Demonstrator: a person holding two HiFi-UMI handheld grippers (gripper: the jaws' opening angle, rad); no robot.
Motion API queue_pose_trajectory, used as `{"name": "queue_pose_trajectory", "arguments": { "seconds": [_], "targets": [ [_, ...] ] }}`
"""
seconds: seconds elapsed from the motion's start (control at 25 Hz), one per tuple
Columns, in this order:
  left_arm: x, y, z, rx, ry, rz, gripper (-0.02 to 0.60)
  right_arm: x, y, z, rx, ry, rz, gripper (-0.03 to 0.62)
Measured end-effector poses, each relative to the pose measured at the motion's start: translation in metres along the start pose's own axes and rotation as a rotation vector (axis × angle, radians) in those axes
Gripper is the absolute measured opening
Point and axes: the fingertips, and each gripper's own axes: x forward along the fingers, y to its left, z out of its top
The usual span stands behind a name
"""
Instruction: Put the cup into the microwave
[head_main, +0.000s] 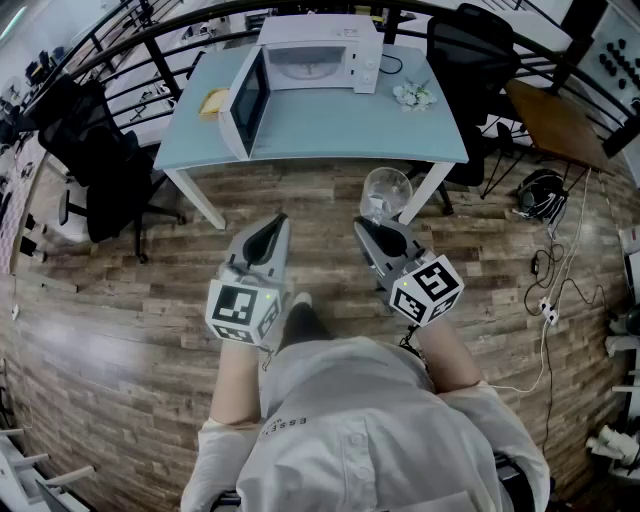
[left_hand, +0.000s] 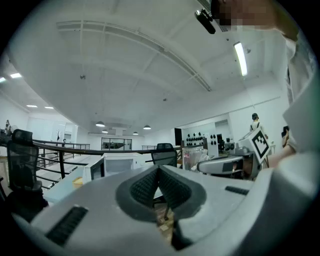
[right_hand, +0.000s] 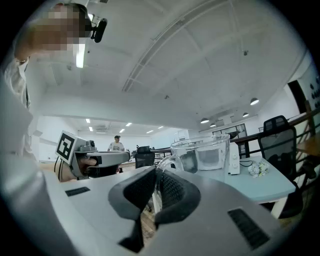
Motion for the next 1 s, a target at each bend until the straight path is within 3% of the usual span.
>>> {"name": "queue_pose_trajectory", "arguments": {
  "seconds": [0.68,1.0],
  "targets": [
    [0.013,-0.016,-0.008,-0.017,0.027,-0.019,0.002,-0.015,-0.011,-0.006,-0.009,0.029,-0.024,0.021],
    [0.049,0.010,-0.023,-0.047,0.041,-0.022,0.002,0.014,-0.040,-0.010,0.000,0.048,-0.020,0.021]
  ]
}}
